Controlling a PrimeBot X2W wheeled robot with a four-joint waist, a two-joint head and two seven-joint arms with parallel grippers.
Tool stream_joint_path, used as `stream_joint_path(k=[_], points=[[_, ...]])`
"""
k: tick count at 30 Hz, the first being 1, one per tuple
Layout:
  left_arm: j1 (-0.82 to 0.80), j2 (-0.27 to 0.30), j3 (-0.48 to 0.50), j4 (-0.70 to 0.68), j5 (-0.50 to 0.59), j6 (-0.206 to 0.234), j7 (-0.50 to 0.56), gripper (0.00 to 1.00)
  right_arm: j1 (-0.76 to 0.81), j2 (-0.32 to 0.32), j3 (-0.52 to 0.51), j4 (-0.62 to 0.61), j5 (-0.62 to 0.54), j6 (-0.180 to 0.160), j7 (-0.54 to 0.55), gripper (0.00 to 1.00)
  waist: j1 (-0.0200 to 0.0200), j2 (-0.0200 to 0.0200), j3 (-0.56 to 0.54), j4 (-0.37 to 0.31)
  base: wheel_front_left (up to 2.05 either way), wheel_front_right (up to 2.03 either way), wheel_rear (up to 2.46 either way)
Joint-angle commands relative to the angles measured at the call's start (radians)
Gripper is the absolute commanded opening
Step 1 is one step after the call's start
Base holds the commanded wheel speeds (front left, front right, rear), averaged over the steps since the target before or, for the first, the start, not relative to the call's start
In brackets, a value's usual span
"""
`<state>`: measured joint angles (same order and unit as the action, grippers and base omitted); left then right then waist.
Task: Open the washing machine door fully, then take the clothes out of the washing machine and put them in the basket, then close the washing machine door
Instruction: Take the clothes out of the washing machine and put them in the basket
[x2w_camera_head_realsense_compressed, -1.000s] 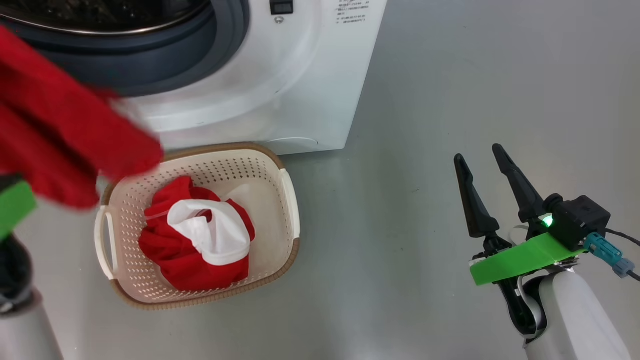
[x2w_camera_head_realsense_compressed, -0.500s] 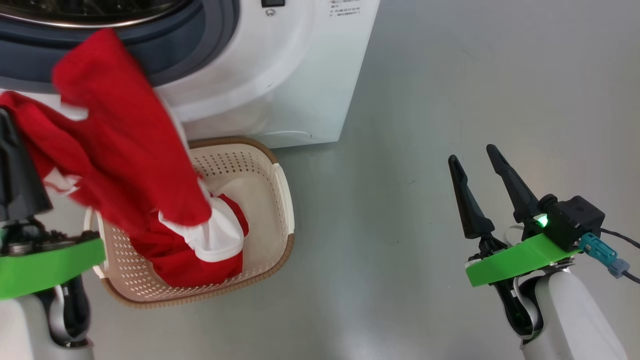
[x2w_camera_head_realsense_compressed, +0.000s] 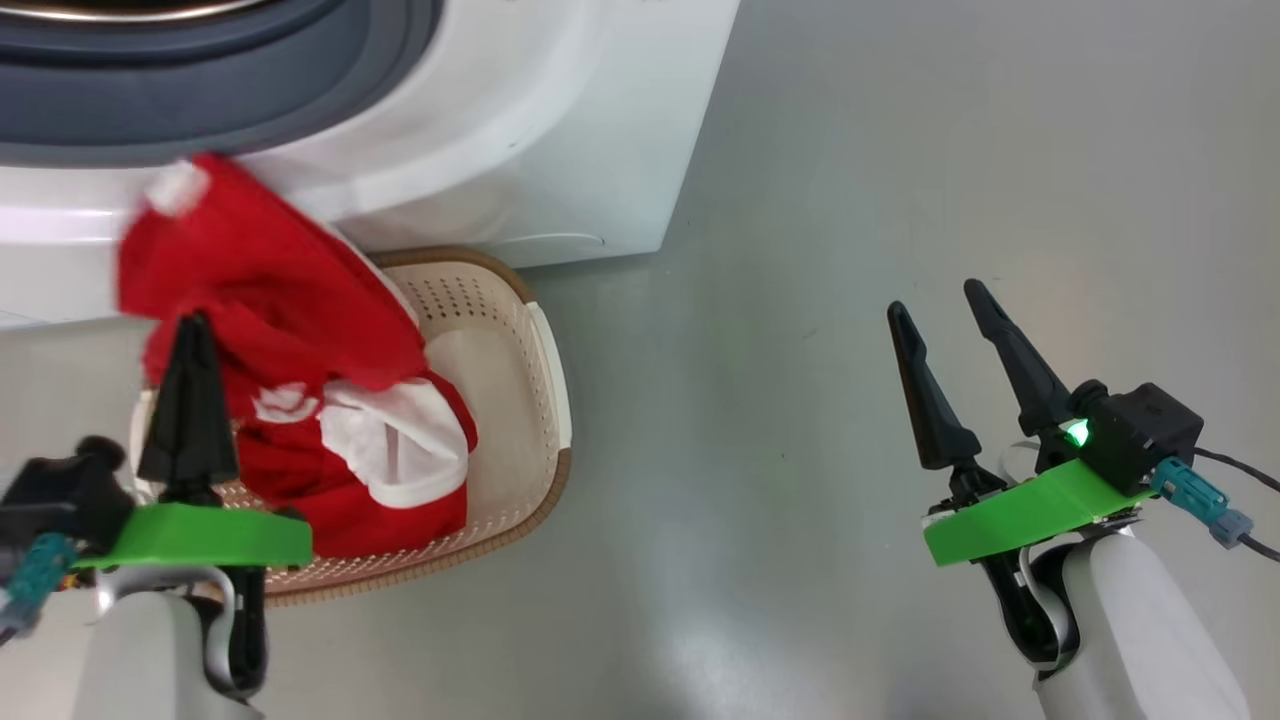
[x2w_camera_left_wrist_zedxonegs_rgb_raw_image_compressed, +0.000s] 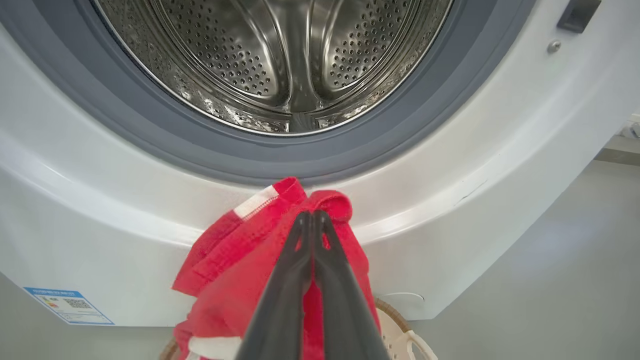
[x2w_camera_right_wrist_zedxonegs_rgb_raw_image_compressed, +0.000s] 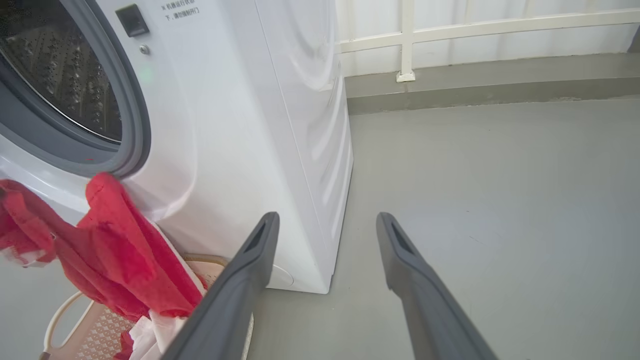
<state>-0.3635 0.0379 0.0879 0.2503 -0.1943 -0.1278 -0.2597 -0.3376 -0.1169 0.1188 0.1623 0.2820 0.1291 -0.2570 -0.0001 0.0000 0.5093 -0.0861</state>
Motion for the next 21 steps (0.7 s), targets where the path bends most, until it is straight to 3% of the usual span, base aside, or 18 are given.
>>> stream_joint_path(k=[1, 21], points=[[-0.026, 0.035, 0.018, 0.008, 0.011, -0.003, -0.002, 0.00, -0.014, 0.009, 0.025, -0.027, -0.012, 0.002, -0.005, 1.00, 0.0001, 0.0000, 0.017, -0.007, 0.00, 0.00, 0.00], [-0.264, 0.112, -0.116, 0.548, 0.017, -0.003, -0.002, 0.00, -0.091, 0.036, 0.040, -0.041, -0.019, 0.002, -0.005, 1.00, 0.0001, 0.0000, 0.160, -0.049, 0.00, 0.00, 0.00]])
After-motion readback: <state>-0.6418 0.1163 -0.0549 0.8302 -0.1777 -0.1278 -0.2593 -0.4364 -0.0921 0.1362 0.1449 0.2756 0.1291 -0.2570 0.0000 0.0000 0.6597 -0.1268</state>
